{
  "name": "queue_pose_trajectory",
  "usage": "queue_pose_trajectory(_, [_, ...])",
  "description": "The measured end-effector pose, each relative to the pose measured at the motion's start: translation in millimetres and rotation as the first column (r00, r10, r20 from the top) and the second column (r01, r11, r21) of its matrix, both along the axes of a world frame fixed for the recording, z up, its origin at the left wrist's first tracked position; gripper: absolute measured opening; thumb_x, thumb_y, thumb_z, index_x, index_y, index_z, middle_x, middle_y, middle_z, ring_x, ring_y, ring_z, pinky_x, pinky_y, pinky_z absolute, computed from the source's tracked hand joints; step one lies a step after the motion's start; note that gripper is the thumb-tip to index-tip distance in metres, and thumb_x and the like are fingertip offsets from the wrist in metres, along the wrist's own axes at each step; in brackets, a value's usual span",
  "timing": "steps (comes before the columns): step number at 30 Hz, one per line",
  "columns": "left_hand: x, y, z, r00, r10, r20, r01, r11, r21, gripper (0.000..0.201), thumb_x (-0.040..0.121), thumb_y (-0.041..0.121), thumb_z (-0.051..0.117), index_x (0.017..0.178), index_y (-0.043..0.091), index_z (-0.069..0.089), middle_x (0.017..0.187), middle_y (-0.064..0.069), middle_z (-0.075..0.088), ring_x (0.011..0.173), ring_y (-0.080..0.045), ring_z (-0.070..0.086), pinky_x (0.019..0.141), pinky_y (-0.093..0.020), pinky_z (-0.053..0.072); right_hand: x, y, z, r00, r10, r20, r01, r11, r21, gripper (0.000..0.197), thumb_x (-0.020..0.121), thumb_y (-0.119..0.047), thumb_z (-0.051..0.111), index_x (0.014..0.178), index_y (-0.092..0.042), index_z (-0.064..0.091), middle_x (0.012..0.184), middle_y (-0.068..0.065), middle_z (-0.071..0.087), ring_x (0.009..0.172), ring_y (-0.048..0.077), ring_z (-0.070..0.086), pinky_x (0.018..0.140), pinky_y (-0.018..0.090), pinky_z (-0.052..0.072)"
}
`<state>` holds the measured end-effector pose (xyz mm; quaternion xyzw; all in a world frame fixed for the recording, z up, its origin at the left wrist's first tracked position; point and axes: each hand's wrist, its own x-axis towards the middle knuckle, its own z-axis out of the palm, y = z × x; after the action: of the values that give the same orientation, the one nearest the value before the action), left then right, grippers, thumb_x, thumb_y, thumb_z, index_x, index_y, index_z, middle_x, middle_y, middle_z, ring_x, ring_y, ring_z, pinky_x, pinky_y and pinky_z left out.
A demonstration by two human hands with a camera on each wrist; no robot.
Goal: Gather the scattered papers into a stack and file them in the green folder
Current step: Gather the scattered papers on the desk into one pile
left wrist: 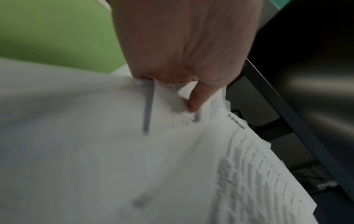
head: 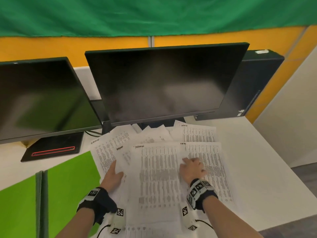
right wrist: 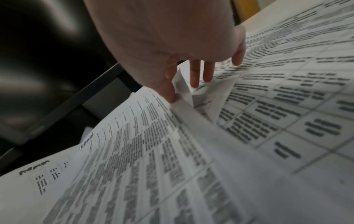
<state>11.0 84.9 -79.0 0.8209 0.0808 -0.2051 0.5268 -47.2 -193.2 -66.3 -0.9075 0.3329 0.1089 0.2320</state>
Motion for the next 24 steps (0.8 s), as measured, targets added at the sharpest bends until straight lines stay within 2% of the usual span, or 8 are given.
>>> queue_pose_trajectory(4, [2.6,-2.8,-1.0,0.975,0.202,-0.090,-0.217,0.956,-0.196,0.034,0.094,0.023,0.042,0.127,0.016,0.048,0.134,-0.012,0.054,0.117,-0.031,0.052,0.101,-0.044,0.042,-5.4,23.5,-3.8,0.983,0.176,0.047,-0.178,0.983,0.039,0.031,0.095,-0.025,0.035,0.105,-0.035,0.063,0.104,-0.006,0.058,0.112,0.020,0.051,0.110,0.052,0.020])
queue_pose_trajectory(6, [1.6,-0.2,-2.0,0.961,0.228,-0.158,-0.263,0.929,-0.260,0.060,0.088,0.063,0.042,0.132,0.022,0.051,0.131,-0.006,0.058,0.117,-0.030,0.054,0.103,-0.050,0.040,-11.9,27.0,0.0,0.972,0.235,0.014,-0.235,0.969,0.075,0.029,0.092,-0.026,0.038,0.069,-0.030,0.054,0.072,-0.012,0.050,0.092,0.018,0.055,0.106,0.049,0.024])
queue_pose_trajectory(8, [-4.3,-0.6,4.6,0.981,0.164,-0.102,-0.186,0.945,-0.270,0.071,0.080,0.074,0.047,0.140,0.036,0.041,0.140,0.010,0.048,0.130,-0.020,0.044,0.112,-0.054,0.029,-10.9,21.1,10.6,0.945,0.305,-0.117,-0.285,0.945,0.163,0.027,0.086,-0.032,0.046,0.061,-0.024,0.045,0.064,-0.011,0.048,0.079,0.016,0.054,0.106,0.048,0.022])
queue_pose_trajectory(13, [-3.5,11.3,-7.3,0.997,0.013,-0.075,-0.013,1.000,0.000,0.072,0.074,0.014,0.069,0.136,0.022,0.034,0.127,-0.006,0.059,0.116,-0.031,0.059,0.100,-0.055,0.045,31.3,-13.8,20.5,0.976,0.027,0.217,-0.065,0.983,0.172,0.024,0.085,-0.013,0.049,0.107,-0.020,0.056,0.115,-0.001,0.058,0.109,0.022,0.054,0.105,0.047,0.032])
queue_pose_trajectory(16, [-6.9,15.6,0.8,0.993,0.007,-0.116,-0.013,0.999,-0.051,0.067,0.086,0.001,0.059,0.142,0.021,0.029,0.130,-0.008,0.056,0.117,-0.032,0.057,0.103,-0.055,0.042,53.5,-22.1,20.6,0.976,0.176,0.128,-0.191,0.974,0.125,0.044,0.088,-0.010,0.047,0.129,-0.025,0.046,0.132,0.002,0.049,0.124,0.026,0.042,0.106,0.050,0.028])
queue_pose_trajectory(19, [-9.8,23.8,5.0,0.990,-0.008,-0.143,-0.008,0.994,-0.109,0.063,0.092,0.001,0.053,0.146,0.020,0.027,0.131,-0.008,0.055,0.116,-0.031,0.057,0.103,-0.052,0.043,69.5,-24.4,19.3,0.961,0.274,-0.026,-0.272,0.960,0.073,0.021,0.092,-0.023,0.045,0.108,-0.029,0.056,0.124,0.004,0.053,0.122,0.028,0.042,0.107,0.051,0.024])
queue_pose_trajectory(22, [-9.6,33.5,7.9,0.983,0.014,-0.183,-0.039,0.990,-0.133,0.059,0.092,0.002,0.052,0.145,0.016,0.029,0.132,-0.013,0.055,0.114,-0.033,0.059,0.100,-0.050,0.045,78.5,-25.7,24.1,0.948,0.313,0.050,-0.317,0.938,0.139,0.021,0.095,-0.022,0.037,0.078,-0.031,0.047,0.089,-0.006,0.059,0.100,0.022,0.054,0.109,0.050,0.020])
queue_pose_trajectory(24, [-7.9,37.9,7.3,0.980,0.023,-0.197,-0.052,0.988,-0.142,0.062,0.092,-0.002,0.051,0.147,0.015,0.027,0.136,-0.015,0.053,0.116,-0.035,0.057,0.101,-0.049,0.045,87.1,-23.8,31.9,0.926,0.360,0.113,-0.375,0.913,0.163,0.020,0.098,-0.020,0.035,0.082,-0.027,0.045,0.075,-0.010,0.055,0.085,0.018,0.053,0.111,0.049,0.019])
